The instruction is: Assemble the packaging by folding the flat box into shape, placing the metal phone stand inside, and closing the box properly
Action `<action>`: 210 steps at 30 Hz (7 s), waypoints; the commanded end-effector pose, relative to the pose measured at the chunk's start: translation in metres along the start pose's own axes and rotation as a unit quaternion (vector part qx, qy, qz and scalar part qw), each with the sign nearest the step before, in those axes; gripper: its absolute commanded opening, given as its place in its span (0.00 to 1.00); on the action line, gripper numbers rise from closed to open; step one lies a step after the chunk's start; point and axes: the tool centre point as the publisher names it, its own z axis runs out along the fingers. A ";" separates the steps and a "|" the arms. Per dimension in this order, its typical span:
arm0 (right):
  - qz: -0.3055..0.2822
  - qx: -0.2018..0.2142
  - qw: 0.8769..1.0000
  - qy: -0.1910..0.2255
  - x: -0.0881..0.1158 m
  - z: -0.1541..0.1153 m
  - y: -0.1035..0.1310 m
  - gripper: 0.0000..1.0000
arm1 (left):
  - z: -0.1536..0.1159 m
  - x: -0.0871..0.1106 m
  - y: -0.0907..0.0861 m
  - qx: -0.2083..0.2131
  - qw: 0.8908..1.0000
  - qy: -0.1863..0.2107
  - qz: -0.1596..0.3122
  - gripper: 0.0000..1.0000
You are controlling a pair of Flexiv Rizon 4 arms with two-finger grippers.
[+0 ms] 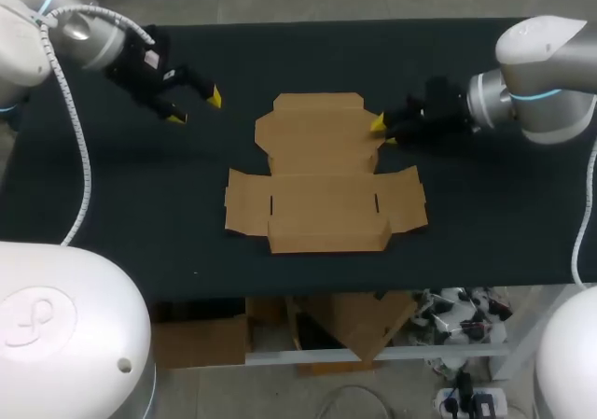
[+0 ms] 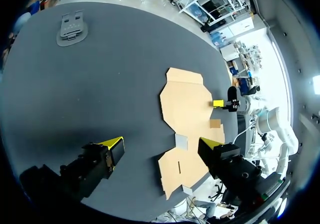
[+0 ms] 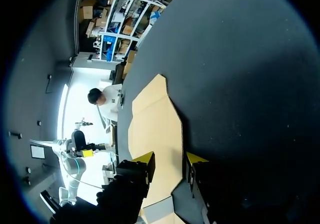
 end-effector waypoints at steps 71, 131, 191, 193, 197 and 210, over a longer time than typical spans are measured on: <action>-0.155 -0.078 0.975 0.137 0.040 -0.037 0.018 0.00 | 0.023 0.011 0.001 0.010 0.993 0.099 0.064 1.00; -0.290 -0.160 0.923 0.198 0.124 -0.088 0.012 0.00 | 0.037 0.083 -0.039 0.199 0.909 0.249 0.268 0.69; -0.306 -0.165 0.908 0.235 0.136 -0.079 0.010 0.00 | 0.059 0.150 -0.041 0.173 0.853 0.370 0.325 0.42; -0.306 -0.164 0.908 0.235 0.137 -0.079 0.010 0.00 | 0.059 0.152 -0.041 0.173 0.852 0.372 0.326 0.42; -0.306 -0.164 0.908 0.236 0.137 -0.079 0.009 0.00 | 0.060 0.154 -0.042 0.171 0.851 0.374 0.327 0.40; -0.307 -0.163 0.907 0.239 0.137 -0.078 0.010 0.00 | 0.065 0.161 -0.043 0.166 0.848 0.380 0.329 0.35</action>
